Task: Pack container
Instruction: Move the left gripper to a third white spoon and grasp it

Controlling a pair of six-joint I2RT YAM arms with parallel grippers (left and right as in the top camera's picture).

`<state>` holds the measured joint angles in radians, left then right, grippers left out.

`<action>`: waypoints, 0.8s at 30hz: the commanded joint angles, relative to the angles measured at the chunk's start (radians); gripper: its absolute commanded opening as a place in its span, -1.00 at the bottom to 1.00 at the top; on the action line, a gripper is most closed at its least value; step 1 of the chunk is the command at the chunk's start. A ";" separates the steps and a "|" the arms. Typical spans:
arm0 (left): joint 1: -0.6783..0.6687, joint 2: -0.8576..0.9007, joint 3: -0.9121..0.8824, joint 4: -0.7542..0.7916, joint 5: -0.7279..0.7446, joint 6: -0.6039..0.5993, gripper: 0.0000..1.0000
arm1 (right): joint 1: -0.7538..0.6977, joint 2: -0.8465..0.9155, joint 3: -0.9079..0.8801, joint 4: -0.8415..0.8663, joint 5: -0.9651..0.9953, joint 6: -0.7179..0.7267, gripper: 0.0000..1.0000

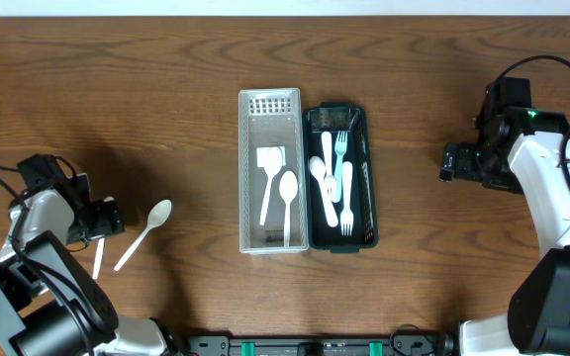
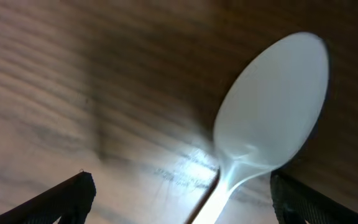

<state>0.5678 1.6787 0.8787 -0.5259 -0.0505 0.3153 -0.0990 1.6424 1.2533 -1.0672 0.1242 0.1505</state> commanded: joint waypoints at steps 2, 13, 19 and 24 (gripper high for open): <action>0.003 0.061 -0.011 0.006 0.017 0.010 0.82 | -0.008 -0.006 -0.001 -0.007 0.000 0.001 0.98; 0.003 0.066 -0.011 0.005 0.017 0.010 -0.21 | -0.008 -0.006 -0.001 -0.008 0.007 -0.002 0.98; 0.003 0.066 -0.011 0.005 0.017 0.009 -0.40 | -0.008 -0.006 -0.001 -0.009 0.007 -0.003 0.99; 0.003 0.066 -0.011 0.003 0.017 0.009 -0.51 | -0.008 -0.006 -0.001 -0.010 0.007 -0.003 0.98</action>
<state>0.5674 1.7031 0.8879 -0.5175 -0.0071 0.3183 -0.0990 1.6424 1.2533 -1.0767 0.1249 0.1501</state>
